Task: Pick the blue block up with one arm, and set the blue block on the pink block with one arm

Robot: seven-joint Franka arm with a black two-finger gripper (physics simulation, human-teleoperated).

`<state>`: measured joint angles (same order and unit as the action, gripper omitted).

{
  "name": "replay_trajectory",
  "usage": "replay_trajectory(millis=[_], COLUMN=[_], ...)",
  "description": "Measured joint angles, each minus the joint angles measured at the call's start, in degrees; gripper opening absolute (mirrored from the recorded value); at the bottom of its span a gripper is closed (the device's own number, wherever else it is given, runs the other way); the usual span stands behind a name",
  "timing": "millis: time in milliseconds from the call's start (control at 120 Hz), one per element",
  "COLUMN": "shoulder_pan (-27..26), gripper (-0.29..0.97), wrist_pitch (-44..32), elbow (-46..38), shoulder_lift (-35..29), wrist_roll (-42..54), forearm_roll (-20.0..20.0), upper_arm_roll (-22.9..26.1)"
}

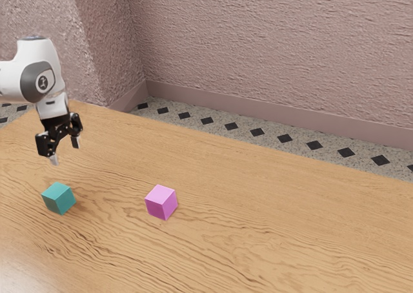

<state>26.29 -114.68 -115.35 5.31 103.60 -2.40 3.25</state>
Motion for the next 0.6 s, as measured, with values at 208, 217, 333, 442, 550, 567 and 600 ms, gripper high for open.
replay_trajectory(millis=[208,217,333,442,550,567,600], shoulder_pan=[3.8,3.8,3.8,4.9,5.7,5.8,6.0], gripper=[0.68,0.68,0.68,0.68,0.68,0.68,0.68], wrist_pitch=[-3.0,-3.1,-4.2,-5.3,-6.8,-6.9,-7.2], elbow=[-2.6,-2.6,-3.3,-5.0,-7.8,-8.1,-8.6], shoulder_lift=[2.0,2.1,3.3,3.4,2.8,2.8,2.7], wrist_roll=[3.7,3.8,5.4,6.8,7.9,8.1,8.4], forearm_roll=[0.0,0.0,-0.1,-0.2,0.0,0.1,0.1], upper_arm_roll=[0.0,0.0,0.0,0.0,0.0,0.0,0.0])
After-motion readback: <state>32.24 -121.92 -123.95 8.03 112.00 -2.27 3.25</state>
